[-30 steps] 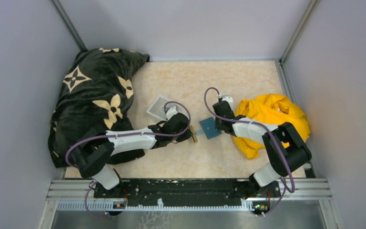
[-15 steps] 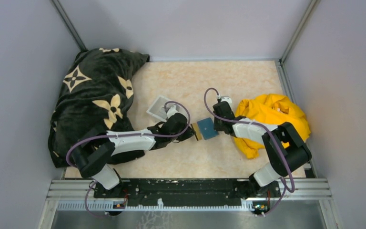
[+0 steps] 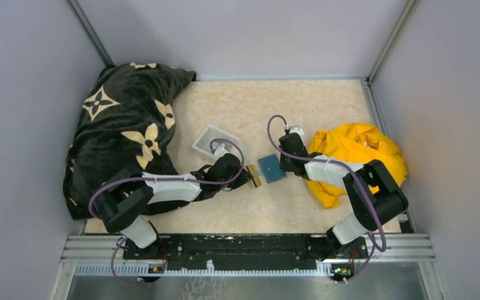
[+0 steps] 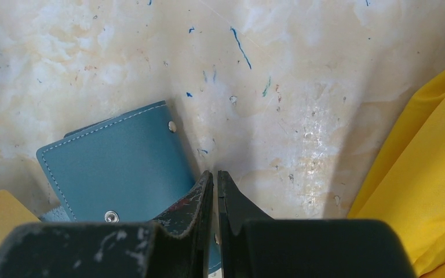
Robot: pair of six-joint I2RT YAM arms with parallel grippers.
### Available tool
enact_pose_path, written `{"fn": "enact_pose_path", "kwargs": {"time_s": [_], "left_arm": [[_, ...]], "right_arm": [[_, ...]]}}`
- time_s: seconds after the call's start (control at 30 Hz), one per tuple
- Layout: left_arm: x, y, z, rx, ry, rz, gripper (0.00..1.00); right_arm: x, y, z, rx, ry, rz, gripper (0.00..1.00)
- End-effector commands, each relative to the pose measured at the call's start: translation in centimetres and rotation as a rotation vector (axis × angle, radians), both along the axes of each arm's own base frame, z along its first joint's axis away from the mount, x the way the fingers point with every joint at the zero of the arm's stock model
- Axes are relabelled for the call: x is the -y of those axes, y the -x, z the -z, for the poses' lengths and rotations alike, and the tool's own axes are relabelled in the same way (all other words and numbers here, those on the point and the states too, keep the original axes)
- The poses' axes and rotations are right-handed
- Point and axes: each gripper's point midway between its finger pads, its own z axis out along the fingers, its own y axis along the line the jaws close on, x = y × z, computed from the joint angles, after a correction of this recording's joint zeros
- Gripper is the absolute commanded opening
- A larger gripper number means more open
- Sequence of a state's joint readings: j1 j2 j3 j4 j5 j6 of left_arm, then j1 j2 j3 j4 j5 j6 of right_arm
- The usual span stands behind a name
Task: Put the credit cards into the card holder
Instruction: Open the card holder at the center of the board.
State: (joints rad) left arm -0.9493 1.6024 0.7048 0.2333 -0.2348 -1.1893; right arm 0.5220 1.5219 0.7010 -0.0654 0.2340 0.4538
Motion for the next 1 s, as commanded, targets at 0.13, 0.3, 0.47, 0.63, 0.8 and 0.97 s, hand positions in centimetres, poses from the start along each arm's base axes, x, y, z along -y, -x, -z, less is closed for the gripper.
{"fn": "enact_pose_path", "kwargs": {"time_s": [0.13,0.3,0.47,0.63,0.8,0.97], "left_arm": [[0.4,-1.0,-2.2,0.059,0.159,-0.025,0.00],[0.2,-1.1,-2.2,0.065,0.165,-0.021,0.00],[0.2,-1.1,-2.4,0.074,0.191,-0.014,0.00],[0.1,-1.1,-2.3,0.071,0.197,-0.008,0.00],[0.1,-0.9,-2.1,0.065,0.206,-0.002,0.00],[-0.2,-0.4,-1.3,0.029,0.211,-0.010,0.00]], "right_arm": [[-0.9,0.0,0.4,-0.005,-0.021,-0.009,0.08],[-1.4,0.1,0.6,-0.012,-0.019,-0.020,0.08],[-2.1,0.1,0.7,-0.016,-0.016,-0.032,0.08],[-2.4,0.1,0.7,-0.018,-0.011,-0.036,0.08],[-2.4,0.2,0.9,-0.021,-0.006,-0.036,0.08],[-2.4,0.3,0.9,-0.023,-0.005,-0.035,0.08]]}}
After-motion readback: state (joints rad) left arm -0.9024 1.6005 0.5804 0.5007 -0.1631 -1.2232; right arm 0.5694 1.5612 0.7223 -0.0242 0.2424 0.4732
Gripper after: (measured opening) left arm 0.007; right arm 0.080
